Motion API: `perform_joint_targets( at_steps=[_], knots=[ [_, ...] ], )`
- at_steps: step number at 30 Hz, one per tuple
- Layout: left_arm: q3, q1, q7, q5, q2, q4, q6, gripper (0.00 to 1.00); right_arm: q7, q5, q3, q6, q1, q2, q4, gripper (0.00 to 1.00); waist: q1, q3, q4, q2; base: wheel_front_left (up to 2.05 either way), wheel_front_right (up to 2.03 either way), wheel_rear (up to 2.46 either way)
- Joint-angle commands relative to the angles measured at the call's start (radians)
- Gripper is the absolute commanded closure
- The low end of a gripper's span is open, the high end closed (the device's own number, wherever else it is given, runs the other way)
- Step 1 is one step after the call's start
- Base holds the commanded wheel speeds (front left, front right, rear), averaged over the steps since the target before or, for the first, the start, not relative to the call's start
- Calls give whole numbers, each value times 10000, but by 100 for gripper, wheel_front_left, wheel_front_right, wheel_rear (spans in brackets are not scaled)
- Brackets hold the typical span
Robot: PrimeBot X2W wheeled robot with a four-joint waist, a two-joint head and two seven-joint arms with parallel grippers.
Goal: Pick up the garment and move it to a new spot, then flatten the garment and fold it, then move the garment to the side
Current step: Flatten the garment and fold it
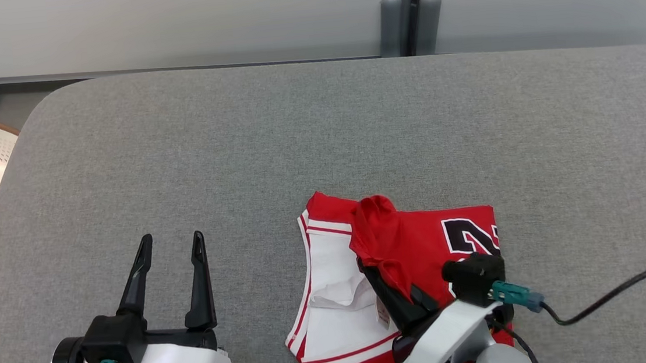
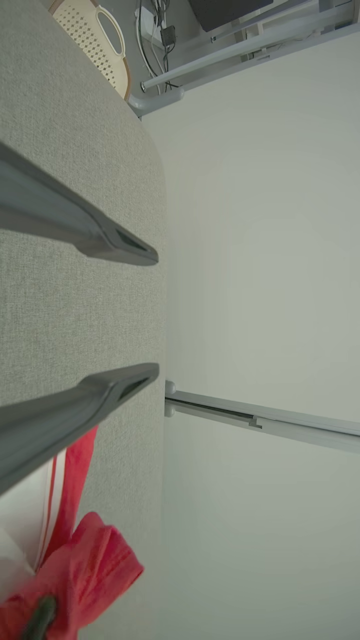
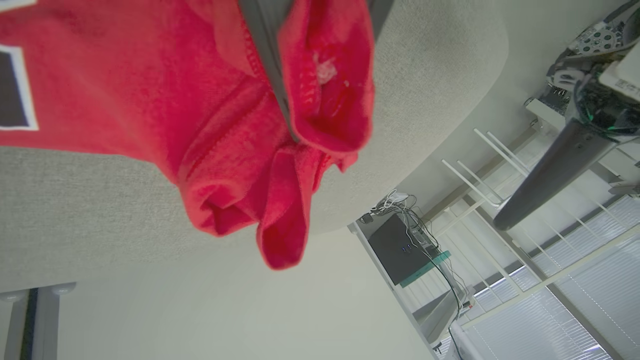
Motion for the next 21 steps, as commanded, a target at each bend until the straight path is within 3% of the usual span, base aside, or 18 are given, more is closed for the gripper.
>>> perform_joint_targets(
  at_steps=[1,4,6,7,8,16,21],
  knots=[
    [-3,-168,-56,-32,-8,39,-14,0,-91,164,226,-1,-276,1,342,100,0,106,108,0,0,0,0],
    [9,-266,-61,-35,-18,87,-28,0,-258,381,526,-1,-561,19,777,98,0,192,162,0,0,0,0],
    [34,-301,-77,13,-22,156,43,0,-547,581,862,-1,-855,29,1022,33,0,247,174,0,0,0,0],
    [38,-312,-84,31,-31,169,58,0,-645,697,1009,-1,-974,21,1128,12,0,274,170,0,0,0,0],
    [42,-318,-91,35,-40,189,62,0,-759,760,1174,-1,-1079,25,1201,0,0,292,162,0,0,0,0],
    [101,-401,-127,48,-24,287,62,0,-1375,1020,2071,-1,-1930,-16,850,0,0,315,-10,0,0,0,0],
    [155,-329,-124,68,22,303,86,0,-1484,546,884,-3,-1945,-551,143,0,0,263,-172,0,0,0,0]
  ],
)
